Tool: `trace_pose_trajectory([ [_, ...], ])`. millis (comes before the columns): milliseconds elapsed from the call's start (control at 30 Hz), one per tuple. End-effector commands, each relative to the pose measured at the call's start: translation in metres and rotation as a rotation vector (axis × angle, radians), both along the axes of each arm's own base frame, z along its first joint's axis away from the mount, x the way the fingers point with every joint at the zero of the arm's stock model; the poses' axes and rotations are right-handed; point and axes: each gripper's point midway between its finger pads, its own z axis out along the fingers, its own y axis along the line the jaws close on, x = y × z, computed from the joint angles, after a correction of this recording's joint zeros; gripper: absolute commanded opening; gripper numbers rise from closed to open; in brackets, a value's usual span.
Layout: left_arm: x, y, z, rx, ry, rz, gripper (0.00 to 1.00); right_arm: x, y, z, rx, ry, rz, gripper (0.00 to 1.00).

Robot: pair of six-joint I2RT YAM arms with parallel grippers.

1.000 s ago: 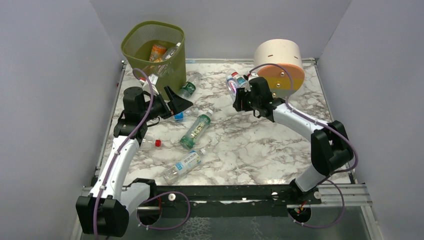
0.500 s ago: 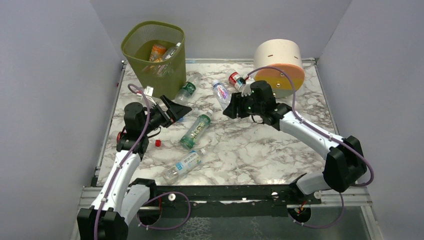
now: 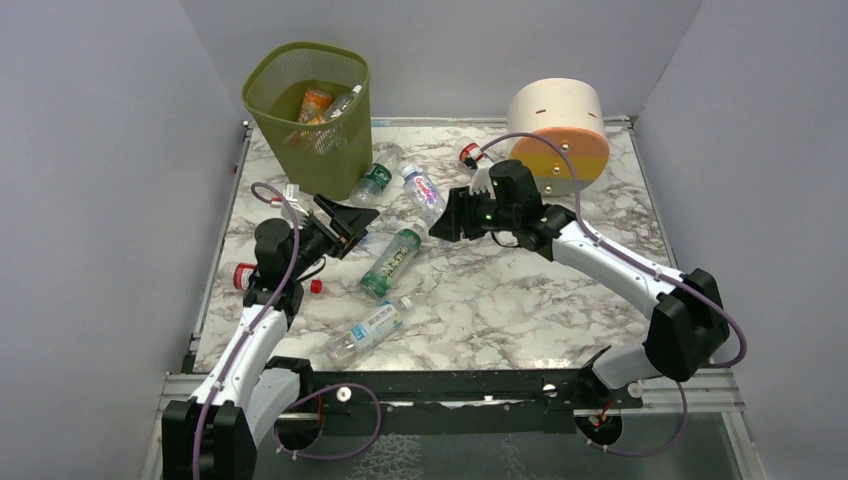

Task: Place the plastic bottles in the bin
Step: Pick up the plastic bottle at the center of the board.

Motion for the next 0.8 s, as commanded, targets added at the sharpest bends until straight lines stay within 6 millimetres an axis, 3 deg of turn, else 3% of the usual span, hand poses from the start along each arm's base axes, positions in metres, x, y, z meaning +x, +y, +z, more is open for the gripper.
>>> trace_pose_trajectory([
  [0,0.005,0.002,-0.004,-0.059,0.012,0.037,0.99,-0.01,0.021,0.011,0.056,0.016,0.064,0.56],
  [233,0.007,0.009,0.01,-0.033,-0.061,0.083,0.99,-0.023,0.033,0.011,0.099,0.056,0.105,0.56],
  [767,0.023,0.008,0.008,0.015,-0.059,0.08,0.99,-0.05,0.053,0.013,0.185,0.138,0.186,0.57],
])
